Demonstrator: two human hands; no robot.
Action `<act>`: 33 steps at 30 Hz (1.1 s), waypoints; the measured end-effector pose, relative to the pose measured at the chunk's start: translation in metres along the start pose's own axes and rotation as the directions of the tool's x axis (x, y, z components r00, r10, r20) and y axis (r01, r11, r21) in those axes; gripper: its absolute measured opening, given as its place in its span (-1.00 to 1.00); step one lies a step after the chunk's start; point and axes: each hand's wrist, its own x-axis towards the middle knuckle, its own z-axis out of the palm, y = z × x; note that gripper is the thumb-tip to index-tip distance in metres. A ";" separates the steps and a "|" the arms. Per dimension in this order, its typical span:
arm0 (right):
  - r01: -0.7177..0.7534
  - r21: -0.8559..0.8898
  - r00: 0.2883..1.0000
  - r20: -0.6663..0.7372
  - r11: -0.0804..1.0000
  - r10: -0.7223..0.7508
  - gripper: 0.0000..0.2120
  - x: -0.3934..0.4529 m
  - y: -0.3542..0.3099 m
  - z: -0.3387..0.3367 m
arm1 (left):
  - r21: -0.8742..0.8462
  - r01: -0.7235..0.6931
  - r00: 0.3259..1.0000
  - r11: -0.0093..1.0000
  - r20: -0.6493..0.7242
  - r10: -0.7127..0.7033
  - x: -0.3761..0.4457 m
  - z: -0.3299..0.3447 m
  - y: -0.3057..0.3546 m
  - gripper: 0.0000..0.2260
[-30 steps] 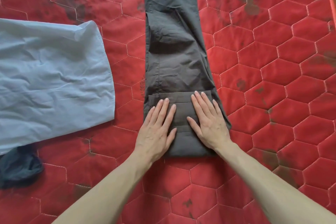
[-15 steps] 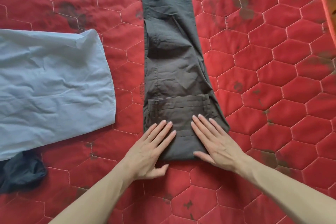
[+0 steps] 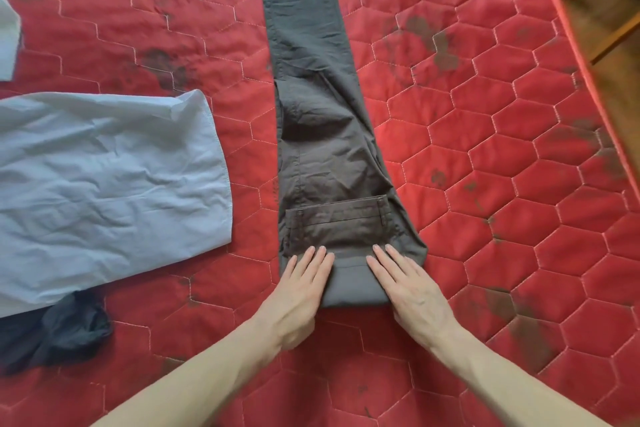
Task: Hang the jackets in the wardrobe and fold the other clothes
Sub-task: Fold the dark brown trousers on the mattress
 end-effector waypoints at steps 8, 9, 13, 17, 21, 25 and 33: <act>-0.017 0.499 0.997 -0.061 0.866 0.055 -0.65 -0.036 0.017 -0.042 | -0.591 0.006 0.989 0.807 -0.116 -0.092 -0.048 -0.034 -0.023 -0.59; -0.089 0.585 0.993 -0.014 0.806 0.120 -0.74 -0.041 0.016 -0.048 | -0.653 0.029 0.983 0.757 -0.120 -0.141 -0.053 -0.035 -0.025 -0.67; -0.291 0.793 0.914 0.066 0.536 0.399 -0.84 -0.041 0.011 -0.063 | -0.895 0.028 0.948 0.446 -0.118 -0.296 -0.064 -0.031 -0.032 -0.83; -0.264 0.899 0.851 0.047 0.349 0.524 -0.82 -0.019 0.003 -0.071 | -0.965 -0.045 0.920 0.257 -0.141 -0.367 -0.062 -0.035 -0.030 -0.74; -0.211 0.930 0.830 0.007 0.303 0.557 -0.90 0.016 0.000 -0.067 | -0.977 -0.061 0.910 0.205 -0.139 -0.391 -0.050 -0.031 -0.029 -0.63; -0.232 0.894 0.828 -0.025 0.383 0.561 -0.97 0.052 0.010 -0.063 | -0.925 -0.066 0.904 0.375 -0.214 -0.370 -0.037 -0.028 -0.035 -0.56; -0.340 0.684 0.831 -0.102 0.646 0.546 -0.73 0.119 0.035 -0.039 | -0.819 0.072 0.771 0.569 -0.317 -0.553 0.014 -0.036 -0.055 -0.87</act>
